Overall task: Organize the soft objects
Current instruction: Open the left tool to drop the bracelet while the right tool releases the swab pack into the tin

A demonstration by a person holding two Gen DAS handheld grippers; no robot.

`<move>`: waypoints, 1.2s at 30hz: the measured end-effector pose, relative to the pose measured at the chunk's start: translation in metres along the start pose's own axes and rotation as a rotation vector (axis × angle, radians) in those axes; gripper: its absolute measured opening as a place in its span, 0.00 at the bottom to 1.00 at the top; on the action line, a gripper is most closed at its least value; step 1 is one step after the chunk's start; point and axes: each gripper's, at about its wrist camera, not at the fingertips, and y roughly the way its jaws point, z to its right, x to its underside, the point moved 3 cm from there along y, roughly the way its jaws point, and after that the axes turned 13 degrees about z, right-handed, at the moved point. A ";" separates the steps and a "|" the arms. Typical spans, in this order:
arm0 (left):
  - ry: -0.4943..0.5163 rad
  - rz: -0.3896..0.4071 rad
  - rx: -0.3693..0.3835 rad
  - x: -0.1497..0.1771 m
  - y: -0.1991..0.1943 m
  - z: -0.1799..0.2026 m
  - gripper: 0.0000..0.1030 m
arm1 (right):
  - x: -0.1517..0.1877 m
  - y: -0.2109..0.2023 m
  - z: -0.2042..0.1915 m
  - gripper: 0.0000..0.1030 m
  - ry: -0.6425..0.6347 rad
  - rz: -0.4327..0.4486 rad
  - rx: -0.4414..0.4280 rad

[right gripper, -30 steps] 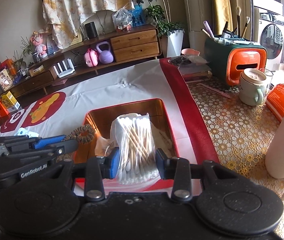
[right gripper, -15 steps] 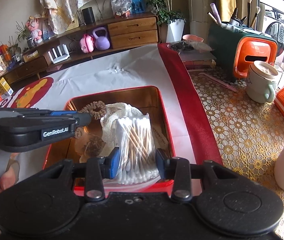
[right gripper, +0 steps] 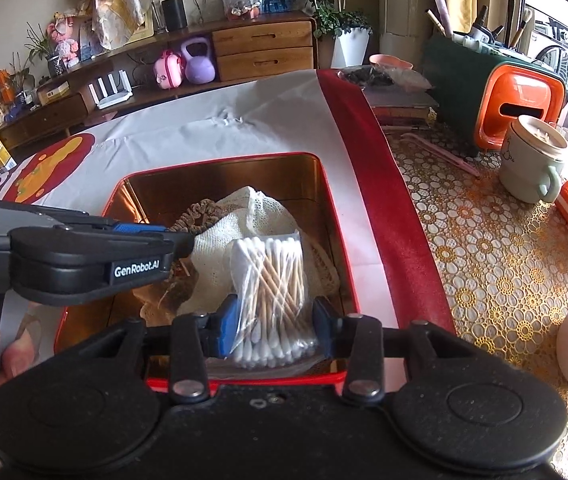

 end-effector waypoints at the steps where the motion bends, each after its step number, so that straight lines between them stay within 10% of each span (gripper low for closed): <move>1: 0.003 -0.005 0.002 0.001 0.001 0.000 0.18 | 0.001 0.000 0.001 0.40 0.005 -0.001 0.001; 8: 0.031 -0.032 -0.003 0.006 0.005 0.005 0.24 | 0.002 -0.001 0.004 0.42 0.024 -0.002 0.003; 15: 0.073 -0.030 -0.021 0.005 0.000 0.010 0.70 | 0.001 -0.008 0.003 0.49 0.023 0.014 0.002; 36: 0.054 0.090 0.021 -0.008 -0.085 0.001 0.70 | -0.009 -0.069 -0.026 0.68 -0.003 0.068 -0.002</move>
